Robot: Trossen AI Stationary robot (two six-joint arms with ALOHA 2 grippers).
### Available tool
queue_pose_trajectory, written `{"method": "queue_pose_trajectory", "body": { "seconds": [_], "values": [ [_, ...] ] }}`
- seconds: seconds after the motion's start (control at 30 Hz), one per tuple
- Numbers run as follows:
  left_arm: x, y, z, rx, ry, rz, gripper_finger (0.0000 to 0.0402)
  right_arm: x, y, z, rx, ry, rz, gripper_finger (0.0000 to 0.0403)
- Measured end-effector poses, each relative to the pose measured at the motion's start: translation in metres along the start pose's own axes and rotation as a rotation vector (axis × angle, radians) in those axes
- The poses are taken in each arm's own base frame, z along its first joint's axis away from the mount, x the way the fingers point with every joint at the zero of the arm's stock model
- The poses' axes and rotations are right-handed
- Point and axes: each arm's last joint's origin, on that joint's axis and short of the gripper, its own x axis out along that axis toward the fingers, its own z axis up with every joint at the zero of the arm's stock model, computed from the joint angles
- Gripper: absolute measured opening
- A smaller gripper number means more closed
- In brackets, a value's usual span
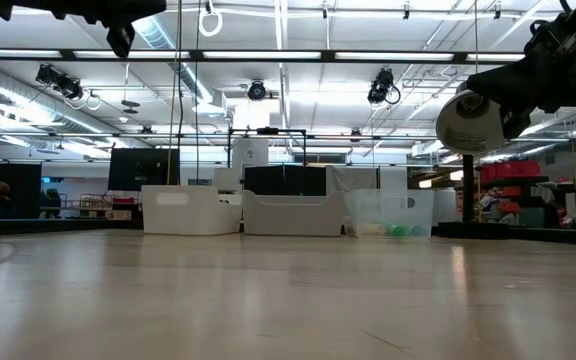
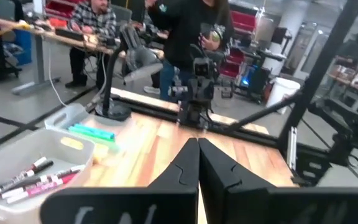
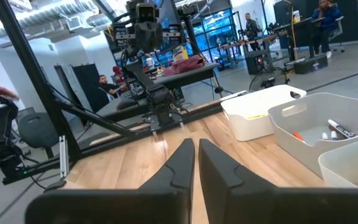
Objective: Pick & Place Markers
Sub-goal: Return to Home Position
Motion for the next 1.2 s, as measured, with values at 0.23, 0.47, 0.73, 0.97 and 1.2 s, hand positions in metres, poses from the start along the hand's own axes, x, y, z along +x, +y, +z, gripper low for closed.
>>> {"method": "queue_pose_trajectory", "body": {
  "seconds": [0.23, 0.47, 0.73, 0.97, 1.2],
  "values": [
    [-0.027, -0.012, -0.003, 0.014, -0.011, -0.042, 0.0001, 0.0, 0.0, 0.0, 0.0, 0.0, 0.0, 0.0027],
    [-0.038, -0.01, -0.031, 0.067, -0.128, -0.07, 0.0001, 0.0, 0.0, 0.0, 0.0, 0.0, 0.0, 0.0027],
    [-0.029, 0.0, -0.075, 0.053, -0.389, -0.137, 0.0, 0.0, 0.0, 0.0, 0.0, 0.0, 0.0, 0.0027],
    [-0.026, 0.004, -0.103, 0.049, -0.371, -0.162, 0.0, 0.0, 0.0, 0.0, 0.0, 0.0, 0.0, 0.0027],
    [-0.017, 0.005, -0.131, 0.031, -0.166, -0.162, 0.0, 0.0, 0.0, 0.0, 0.0, 0.001, 0.0, 0.0027]
  ]
}}
